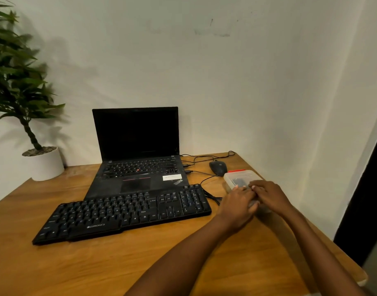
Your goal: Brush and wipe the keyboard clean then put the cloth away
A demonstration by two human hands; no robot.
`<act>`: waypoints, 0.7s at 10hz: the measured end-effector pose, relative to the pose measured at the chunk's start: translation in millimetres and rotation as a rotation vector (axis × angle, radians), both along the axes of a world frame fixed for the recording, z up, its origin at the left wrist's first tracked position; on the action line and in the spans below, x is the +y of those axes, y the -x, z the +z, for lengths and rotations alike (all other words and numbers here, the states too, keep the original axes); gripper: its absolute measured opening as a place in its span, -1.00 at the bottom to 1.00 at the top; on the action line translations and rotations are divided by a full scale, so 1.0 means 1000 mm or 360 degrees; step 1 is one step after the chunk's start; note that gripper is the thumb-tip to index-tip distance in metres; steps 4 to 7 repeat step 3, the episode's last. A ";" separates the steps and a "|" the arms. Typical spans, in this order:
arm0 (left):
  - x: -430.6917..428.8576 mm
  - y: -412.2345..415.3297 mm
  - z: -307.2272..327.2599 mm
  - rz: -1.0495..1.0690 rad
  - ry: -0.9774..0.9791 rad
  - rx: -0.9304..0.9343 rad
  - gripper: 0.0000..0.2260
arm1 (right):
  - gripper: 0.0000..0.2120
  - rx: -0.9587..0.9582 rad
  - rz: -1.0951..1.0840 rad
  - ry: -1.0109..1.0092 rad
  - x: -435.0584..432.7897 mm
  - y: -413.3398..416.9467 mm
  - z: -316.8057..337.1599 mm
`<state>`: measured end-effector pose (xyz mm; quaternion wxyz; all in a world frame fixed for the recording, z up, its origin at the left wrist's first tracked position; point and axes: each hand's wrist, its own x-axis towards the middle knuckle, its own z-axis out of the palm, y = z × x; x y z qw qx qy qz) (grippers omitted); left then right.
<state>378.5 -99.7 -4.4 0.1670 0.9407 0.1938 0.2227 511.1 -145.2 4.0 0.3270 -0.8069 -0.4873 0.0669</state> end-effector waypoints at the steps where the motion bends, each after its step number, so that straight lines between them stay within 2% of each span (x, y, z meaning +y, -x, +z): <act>1: 0.006 -0.006 -0.001 0.0000 -0.0056 0.0081 -0.65 | -0.69 -0.0036 -0.0115 -0.0076 0.004 -0.003 -0.005; 2: 0.006 0.004 0.002 -0.0014 -0.0253 0.0279 -0.33 | -0.70 -0.0090 -0.0155 -0.0048 0.007 0.001 -0.002; 3: 0.020 0.026 0.008 0.0126 -0.0428 0.0268 -0.18 | -0.74 -0.0147 -0.0240 -0.0158 0.008 0.006 0.005; 7: 0.020 0.026 0.008 0.0126 -0.0428 0.0268 -0.18 | -0.74 -0.0147 -0.0240 -0.0158 0.008 0.006 0.005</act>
